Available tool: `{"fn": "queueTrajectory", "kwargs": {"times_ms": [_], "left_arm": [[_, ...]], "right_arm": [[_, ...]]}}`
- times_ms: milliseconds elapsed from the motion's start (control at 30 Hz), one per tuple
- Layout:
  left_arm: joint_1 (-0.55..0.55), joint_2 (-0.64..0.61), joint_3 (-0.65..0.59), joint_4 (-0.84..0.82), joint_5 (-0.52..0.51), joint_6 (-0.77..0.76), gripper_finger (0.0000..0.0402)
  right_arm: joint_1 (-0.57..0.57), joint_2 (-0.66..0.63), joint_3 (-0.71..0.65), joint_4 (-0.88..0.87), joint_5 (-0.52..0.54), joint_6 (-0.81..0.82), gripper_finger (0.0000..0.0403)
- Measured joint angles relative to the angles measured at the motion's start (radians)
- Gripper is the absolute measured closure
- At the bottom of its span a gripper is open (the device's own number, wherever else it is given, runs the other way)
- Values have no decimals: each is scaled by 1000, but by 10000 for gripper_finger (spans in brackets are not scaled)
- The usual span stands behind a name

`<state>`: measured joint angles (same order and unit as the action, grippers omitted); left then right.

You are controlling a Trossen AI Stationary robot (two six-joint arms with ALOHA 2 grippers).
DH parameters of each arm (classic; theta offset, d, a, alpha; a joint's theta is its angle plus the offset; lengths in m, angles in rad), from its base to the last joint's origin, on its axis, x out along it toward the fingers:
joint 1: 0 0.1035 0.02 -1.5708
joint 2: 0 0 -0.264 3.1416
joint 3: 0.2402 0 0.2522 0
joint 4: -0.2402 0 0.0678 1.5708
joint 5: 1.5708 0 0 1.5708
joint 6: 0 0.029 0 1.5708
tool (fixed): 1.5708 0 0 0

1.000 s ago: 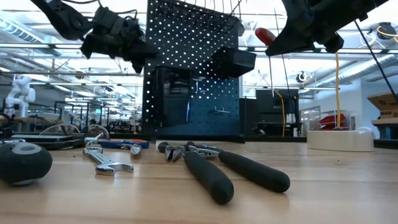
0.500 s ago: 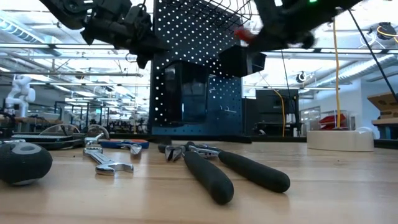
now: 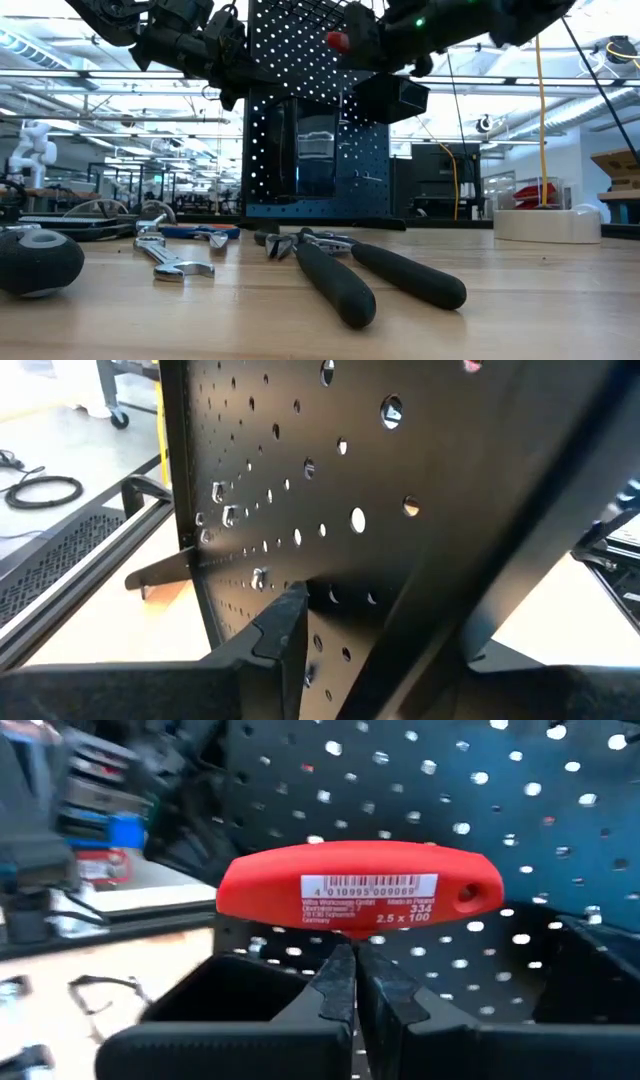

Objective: Hang tools onto peg board
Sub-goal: Hang the allen wrench on the peg board

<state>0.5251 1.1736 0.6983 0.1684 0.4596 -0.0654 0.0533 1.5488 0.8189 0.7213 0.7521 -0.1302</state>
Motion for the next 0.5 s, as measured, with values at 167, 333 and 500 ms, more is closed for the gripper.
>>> {"fn": "queueTrajectory", "kwargs": {"times_ms": [167,333,500], "left_arm": [[0,0,0,0,0,6,279],[0,0,0,-2,0,22,279],[0,0,0,-2,0,22,279]], "right_arm": [[-36,24,37,13,5,-67,403],[-48,25,64,16,9,-131,403],[-62,25,74,9,59,-159,403]]}}
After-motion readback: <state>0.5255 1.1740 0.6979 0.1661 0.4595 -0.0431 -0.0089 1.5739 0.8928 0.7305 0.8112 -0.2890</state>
